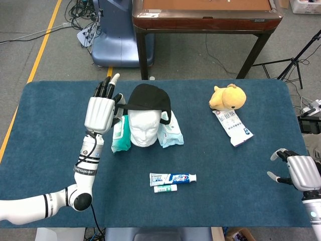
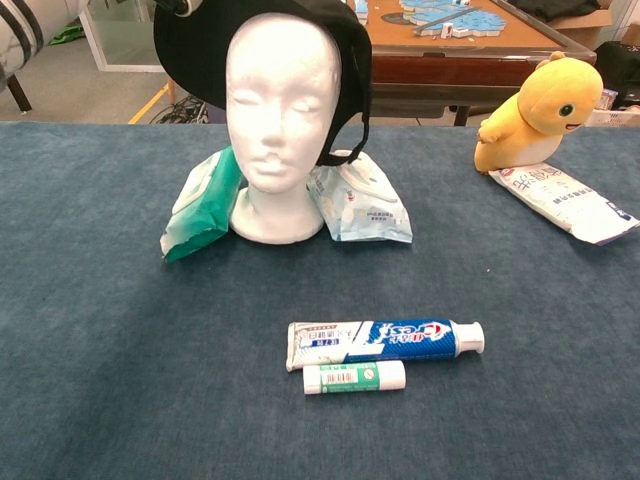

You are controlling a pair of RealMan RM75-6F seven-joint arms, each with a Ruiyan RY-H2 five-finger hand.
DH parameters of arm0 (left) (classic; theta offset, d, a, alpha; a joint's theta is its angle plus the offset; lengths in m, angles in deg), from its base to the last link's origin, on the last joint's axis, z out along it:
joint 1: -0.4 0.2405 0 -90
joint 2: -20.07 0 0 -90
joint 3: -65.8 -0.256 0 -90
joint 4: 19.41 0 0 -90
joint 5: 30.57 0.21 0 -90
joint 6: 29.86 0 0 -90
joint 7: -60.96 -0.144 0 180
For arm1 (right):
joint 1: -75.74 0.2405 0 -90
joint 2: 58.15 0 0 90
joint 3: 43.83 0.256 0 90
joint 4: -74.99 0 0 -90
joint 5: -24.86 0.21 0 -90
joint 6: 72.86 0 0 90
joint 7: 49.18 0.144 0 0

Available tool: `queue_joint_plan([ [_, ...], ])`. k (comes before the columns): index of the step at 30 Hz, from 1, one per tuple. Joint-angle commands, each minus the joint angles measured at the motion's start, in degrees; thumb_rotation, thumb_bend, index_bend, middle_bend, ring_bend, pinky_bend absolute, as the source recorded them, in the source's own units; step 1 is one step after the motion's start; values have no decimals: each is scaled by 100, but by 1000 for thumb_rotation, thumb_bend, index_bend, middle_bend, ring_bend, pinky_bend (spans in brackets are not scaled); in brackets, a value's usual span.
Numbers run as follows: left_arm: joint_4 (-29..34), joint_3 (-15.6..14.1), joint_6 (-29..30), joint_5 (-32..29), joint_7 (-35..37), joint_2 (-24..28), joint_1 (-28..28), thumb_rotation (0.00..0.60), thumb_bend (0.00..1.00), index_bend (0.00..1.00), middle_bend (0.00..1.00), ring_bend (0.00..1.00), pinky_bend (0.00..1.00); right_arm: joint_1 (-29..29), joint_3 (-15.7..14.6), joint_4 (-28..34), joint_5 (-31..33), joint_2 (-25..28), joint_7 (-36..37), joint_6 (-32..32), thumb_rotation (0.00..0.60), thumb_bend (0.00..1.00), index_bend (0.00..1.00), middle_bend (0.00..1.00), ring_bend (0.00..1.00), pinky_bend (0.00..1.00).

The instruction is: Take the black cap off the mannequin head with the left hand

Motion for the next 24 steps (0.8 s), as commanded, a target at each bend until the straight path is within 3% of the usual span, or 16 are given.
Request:
queue_joint_plan([
  [1,75,-54,67,14,5,75,58,600,428,685,41,0,98,0,-5,2,-9,-3,-8,3,600,155,485,430,462,650],
  [13,317,-77,332,-201,-130,294,191,600,428,692,45,0,98,18,-13,15,-4,-37,-100,-23,600,156,485,430,462,650],
  [24,131,46,706,-301,-126,119,151,600,428,703,69,0,98,40,-7,13,14,-43,-114,-54,600,155,485,430,462,650],
])
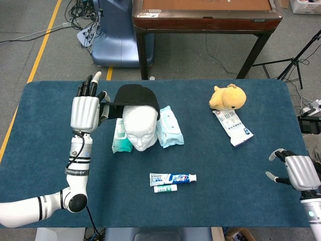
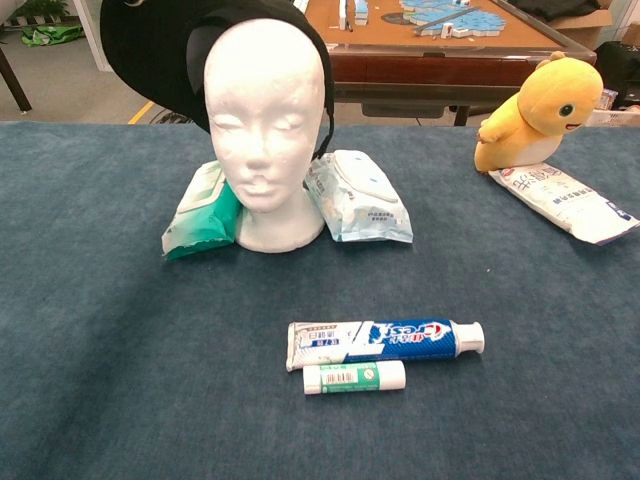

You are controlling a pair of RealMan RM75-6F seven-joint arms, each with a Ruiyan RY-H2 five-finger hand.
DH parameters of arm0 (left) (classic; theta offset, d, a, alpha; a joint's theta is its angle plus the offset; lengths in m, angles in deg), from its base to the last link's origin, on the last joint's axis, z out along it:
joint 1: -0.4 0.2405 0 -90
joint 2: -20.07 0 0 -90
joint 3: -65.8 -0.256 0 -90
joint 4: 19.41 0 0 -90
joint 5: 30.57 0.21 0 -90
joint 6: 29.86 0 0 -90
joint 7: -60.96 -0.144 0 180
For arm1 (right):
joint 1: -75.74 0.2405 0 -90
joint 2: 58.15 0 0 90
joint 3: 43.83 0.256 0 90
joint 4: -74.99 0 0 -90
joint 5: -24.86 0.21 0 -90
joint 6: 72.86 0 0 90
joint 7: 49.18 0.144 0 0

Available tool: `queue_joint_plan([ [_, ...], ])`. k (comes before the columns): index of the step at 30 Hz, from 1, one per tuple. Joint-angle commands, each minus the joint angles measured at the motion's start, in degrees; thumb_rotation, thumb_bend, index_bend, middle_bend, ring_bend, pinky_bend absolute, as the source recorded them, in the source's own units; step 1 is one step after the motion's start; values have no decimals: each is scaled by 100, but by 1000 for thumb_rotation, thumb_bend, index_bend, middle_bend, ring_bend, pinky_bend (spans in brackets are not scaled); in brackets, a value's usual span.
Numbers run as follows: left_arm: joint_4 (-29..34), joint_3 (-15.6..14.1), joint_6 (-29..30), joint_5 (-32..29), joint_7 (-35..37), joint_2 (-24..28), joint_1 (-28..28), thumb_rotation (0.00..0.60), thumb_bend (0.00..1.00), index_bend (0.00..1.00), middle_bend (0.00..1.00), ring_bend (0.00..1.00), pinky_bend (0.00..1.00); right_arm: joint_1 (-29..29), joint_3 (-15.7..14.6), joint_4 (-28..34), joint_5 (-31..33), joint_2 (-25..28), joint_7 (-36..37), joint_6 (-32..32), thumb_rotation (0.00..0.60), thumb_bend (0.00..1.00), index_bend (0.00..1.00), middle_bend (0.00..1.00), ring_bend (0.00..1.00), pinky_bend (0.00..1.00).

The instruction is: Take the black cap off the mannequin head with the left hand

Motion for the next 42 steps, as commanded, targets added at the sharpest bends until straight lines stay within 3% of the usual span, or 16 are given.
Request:
queue_joint_plan([
  [1,-123,44,161,66,83,-99,-10,600,428,705,73,0,98,6,0,-2,6,-1,-3,-12,600,155,485,430,462,650],
  [10,-216,159,366,-149,-229,-201,-86,600,428,714,84,0,98,15,-3,2,3,-5,-16,-19,600,155,485,430,462,650],
  [21,-372,183,620,-216,-420,25,55,600,428,715,85,0,98,23,-15,8,-9,-16,-45,-27,600,156,485,430,462,650],
  [33,-708,-159,824,198,49,330,521,600,428,717,96,0,98,43,-22,12,9,-50,-128,-65,600,156,485,430,462,650],
  [42,-1404,-385,729,528,724,295,765,600,428,717,105,0,98,70,-29,18,34,-95,-236,-118,600,155,485,430,462,650],
])
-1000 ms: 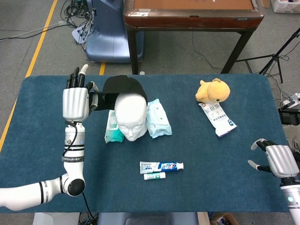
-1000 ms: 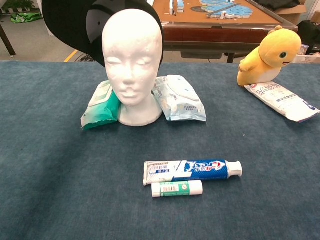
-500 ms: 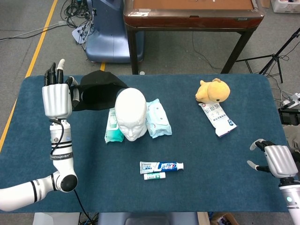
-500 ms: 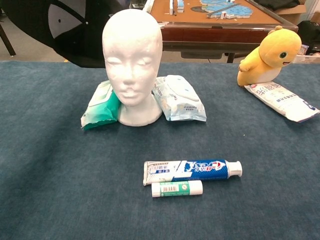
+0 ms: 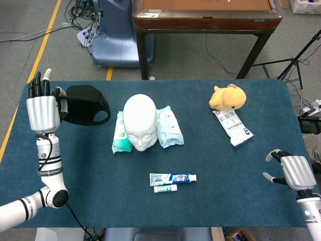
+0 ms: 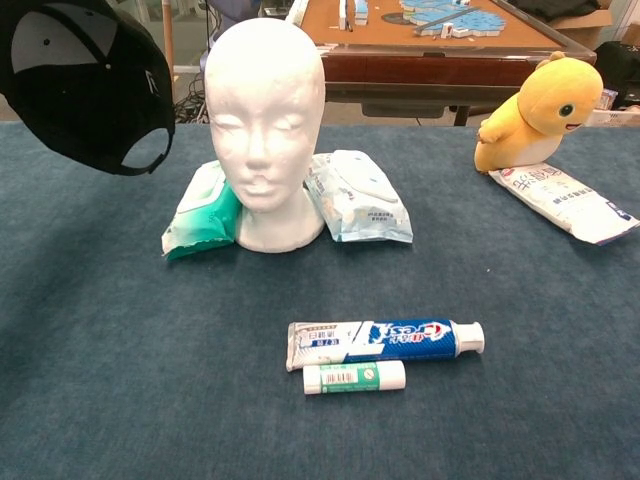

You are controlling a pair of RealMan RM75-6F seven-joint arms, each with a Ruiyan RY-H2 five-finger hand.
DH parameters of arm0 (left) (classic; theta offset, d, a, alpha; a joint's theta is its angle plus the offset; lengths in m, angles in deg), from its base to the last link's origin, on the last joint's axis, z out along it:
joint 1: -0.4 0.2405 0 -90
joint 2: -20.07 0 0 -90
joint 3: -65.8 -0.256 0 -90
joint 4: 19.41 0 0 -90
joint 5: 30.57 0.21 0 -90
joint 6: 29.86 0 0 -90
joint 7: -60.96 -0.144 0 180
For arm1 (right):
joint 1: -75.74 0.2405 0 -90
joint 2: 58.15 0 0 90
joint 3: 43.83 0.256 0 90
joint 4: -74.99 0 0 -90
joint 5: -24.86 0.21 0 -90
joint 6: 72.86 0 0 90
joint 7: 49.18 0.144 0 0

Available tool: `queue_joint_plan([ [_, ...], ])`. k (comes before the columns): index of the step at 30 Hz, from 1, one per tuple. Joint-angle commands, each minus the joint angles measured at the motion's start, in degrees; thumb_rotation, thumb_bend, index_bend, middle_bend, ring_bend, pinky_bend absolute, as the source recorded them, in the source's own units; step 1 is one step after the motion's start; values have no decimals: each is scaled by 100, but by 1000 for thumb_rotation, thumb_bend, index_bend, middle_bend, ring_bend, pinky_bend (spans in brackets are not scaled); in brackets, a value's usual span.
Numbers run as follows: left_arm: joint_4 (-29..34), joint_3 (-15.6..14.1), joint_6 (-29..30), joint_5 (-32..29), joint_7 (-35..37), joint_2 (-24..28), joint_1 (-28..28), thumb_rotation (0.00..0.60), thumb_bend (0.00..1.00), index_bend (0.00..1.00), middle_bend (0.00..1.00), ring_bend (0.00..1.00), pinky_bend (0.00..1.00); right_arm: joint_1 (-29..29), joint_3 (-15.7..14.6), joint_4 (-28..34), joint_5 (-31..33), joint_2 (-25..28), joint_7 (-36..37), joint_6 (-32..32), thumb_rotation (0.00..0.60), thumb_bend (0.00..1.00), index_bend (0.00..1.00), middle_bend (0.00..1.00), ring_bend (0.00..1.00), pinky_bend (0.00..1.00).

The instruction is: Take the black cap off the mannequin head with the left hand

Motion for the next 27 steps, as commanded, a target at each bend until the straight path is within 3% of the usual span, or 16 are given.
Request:
queue_joint_plan([
  [1,-329,-47,-123,68,220,-47,53,600,428,717,105,0,98,5,0,1,6,-6,-13,-8,600,155,485,430,462,650],
  [14,-1919,-626,52,1034,785,-311,263,600,428,717,108,0,98,-1,6,-5,12,11,28,16,600,155,485,430,461,650],
  [27,-1915,-875,346,1410,518,-50,707,600,428,717,115,0,98,21,2,8,36,-35,-97,-23,600,156,485,430,462,650],
])
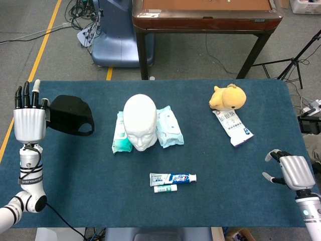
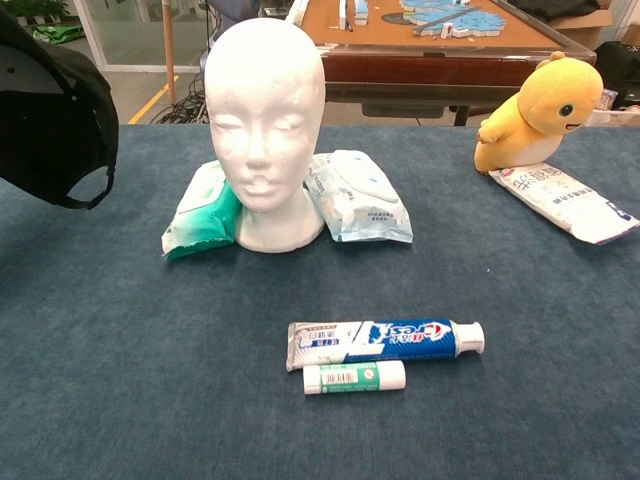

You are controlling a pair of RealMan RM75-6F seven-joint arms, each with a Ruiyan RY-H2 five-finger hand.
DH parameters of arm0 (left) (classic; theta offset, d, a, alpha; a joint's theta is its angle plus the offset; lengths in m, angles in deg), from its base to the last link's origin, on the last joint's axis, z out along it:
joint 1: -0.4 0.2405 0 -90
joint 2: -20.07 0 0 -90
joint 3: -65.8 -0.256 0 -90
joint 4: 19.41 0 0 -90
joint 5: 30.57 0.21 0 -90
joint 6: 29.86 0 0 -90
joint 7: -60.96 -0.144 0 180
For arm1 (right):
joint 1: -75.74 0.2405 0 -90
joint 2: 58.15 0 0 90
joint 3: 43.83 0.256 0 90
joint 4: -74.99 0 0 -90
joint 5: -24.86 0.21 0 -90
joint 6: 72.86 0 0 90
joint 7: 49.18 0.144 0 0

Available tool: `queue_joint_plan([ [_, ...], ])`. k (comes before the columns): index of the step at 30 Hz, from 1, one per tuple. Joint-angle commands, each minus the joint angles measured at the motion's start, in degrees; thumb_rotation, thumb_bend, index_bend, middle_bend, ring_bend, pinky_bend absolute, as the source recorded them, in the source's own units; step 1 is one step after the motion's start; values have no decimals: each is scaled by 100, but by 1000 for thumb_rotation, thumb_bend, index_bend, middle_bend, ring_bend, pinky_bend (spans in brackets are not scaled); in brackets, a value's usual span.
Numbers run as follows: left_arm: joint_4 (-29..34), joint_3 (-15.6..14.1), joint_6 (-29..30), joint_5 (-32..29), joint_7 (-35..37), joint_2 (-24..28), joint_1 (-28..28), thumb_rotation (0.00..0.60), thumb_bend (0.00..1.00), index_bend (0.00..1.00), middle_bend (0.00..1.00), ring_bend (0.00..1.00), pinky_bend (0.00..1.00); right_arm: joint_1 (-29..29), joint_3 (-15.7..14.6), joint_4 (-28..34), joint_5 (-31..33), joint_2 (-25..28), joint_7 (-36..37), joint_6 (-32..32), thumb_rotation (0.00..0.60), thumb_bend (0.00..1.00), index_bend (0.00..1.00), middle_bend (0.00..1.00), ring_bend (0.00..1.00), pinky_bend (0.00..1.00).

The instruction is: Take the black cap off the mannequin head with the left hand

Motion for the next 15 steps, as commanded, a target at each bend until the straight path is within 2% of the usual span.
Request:
queue_joint_plan([
  [1,-8,-90,113,129,-6,41,142,600,428,717,116,0,98,4,-3,1,-1,-3,-9,-7,600,156,485,430,462,650],
  [15,-549,-554,591,663,127,-107,776,600,428,719,129,0,98,16,-23,14,-19,-31,-89,-22,600,155,485,430,462,650],
])
